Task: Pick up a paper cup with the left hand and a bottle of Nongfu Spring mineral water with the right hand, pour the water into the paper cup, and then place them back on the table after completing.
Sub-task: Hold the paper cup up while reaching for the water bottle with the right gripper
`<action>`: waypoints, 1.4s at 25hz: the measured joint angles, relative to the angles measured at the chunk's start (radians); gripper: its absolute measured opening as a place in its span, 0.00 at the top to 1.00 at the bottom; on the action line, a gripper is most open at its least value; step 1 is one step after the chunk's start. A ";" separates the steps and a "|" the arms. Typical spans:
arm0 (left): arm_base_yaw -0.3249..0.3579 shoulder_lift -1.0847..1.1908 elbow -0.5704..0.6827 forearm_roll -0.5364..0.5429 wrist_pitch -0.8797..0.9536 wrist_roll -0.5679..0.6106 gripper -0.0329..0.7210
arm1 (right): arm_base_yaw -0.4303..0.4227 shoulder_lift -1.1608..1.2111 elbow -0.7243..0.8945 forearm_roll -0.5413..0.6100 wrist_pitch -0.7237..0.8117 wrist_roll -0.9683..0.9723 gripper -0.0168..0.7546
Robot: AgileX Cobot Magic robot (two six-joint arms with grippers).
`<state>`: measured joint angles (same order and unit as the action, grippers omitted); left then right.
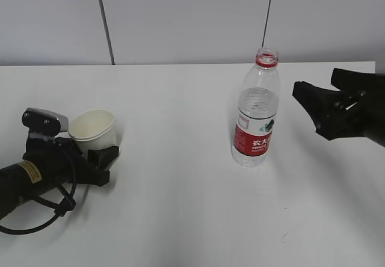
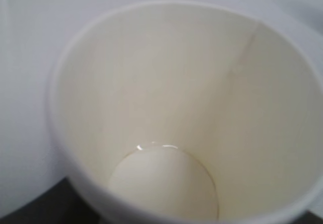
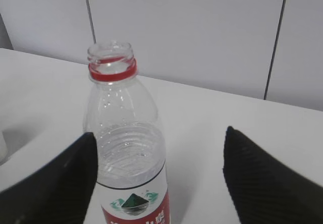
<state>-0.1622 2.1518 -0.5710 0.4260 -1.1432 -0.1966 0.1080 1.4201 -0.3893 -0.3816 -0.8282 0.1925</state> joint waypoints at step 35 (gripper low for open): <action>0.000 0.000 0.000 -0.012 -0.001 -0.001 0.42 | 0.000 0.352 -0.002 -0.001 -0.310 0.004 0.20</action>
<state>-0.1622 2.1518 -0.5710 0.4144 -1.1441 -0.1972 0.1080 1.7718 -0.3912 -0.3831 -1.1385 0.1969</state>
